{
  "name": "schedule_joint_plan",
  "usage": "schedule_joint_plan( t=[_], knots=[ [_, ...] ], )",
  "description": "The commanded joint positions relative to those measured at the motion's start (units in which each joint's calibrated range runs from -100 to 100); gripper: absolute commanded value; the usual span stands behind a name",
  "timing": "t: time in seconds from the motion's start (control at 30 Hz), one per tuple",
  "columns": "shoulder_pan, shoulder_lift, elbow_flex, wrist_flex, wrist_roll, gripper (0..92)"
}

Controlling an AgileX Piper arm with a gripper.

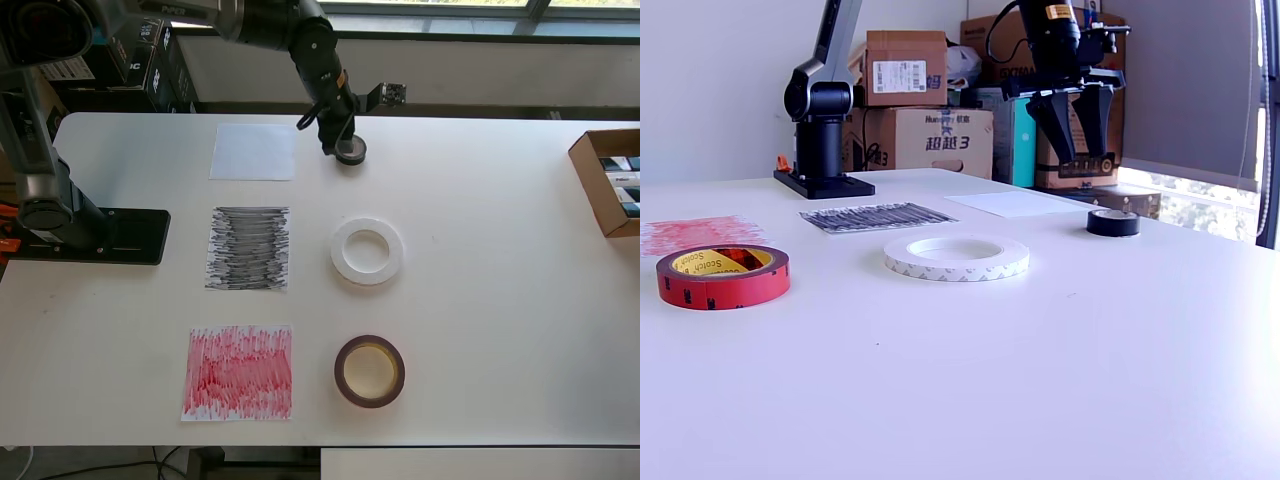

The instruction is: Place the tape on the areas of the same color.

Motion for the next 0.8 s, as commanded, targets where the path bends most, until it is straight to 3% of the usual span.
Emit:
schedule_joint_plan(
  t=[0.0, 0.77],
  knots=[
    [0.5, 1.2, -0.3, -0.3, 1.2, 48.2],
    [0.3, 9.5, -5.0, 0.1, 3.3, 48.2]
  ],
)
